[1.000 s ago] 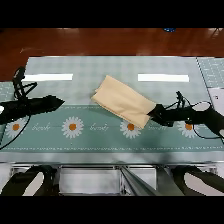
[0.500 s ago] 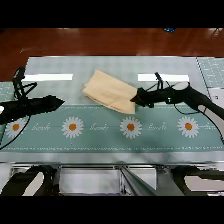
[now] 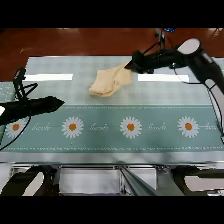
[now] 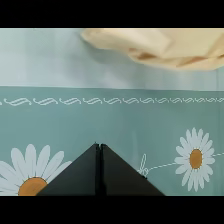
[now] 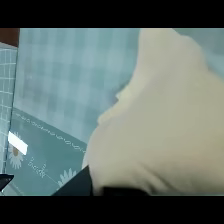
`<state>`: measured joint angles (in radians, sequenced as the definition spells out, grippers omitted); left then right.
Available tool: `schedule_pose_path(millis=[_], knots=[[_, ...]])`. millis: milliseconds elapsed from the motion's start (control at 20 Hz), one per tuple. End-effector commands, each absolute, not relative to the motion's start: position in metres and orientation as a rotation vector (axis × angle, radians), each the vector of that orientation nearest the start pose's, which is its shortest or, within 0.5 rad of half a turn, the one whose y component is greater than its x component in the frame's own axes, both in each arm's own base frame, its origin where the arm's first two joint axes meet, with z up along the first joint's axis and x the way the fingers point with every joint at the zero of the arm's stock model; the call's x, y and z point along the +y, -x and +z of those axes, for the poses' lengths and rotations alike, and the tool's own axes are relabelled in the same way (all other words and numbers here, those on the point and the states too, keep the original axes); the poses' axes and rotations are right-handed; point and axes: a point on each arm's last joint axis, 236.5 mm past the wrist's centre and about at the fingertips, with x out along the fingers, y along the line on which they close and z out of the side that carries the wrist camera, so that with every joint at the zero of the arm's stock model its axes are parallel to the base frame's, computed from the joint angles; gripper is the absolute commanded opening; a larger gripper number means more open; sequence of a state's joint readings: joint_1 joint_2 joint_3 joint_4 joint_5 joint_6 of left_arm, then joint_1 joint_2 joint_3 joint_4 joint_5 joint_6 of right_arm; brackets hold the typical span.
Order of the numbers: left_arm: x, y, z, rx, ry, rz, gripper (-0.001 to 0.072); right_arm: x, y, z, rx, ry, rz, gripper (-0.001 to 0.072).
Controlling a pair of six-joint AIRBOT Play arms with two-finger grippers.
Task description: Fold the shirts.
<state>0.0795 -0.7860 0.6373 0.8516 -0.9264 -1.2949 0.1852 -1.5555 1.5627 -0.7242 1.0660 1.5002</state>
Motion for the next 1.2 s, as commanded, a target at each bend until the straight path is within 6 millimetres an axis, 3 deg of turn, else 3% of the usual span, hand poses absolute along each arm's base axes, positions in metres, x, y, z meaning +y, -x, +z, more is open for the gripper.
schedule_pose_path(millis=[0, 350, 600, 900, 1150], knots=[[-0.1, -0.309, 0.041, 0.95, 0.487, -0.343, 0.0014, 0.209, -0.472, 0.159, 1.026, -0.516, 0.582, 0.0026], [-0.1, -0.309, 0.041, 0.95, 0.487, -0.343, 0.0014, 0.091, -0.457, 0.222, 0.989, -0.469, 0.372, 0.0026], [-0.101, -0.31, 0.042, 0.948, 0.494, -0.346, 0.0014, 0.008, -0.418, 0.248, 0.97, -0.504, 0.177, 0.0026], [-0.101, -0.31, 0.042, 0.947, 0.493, -0.346, 0.0015, -0.061, -0.348, 0.238, 1.078, -0.513, -0.09, 0.0024], [-0.098, -0.315, 0.044, 0.922, 0.495, -0.331, 0.0014, -0.11, -0.262, 0.2, 1.154, -0.591, -0.353, 0.0024]])
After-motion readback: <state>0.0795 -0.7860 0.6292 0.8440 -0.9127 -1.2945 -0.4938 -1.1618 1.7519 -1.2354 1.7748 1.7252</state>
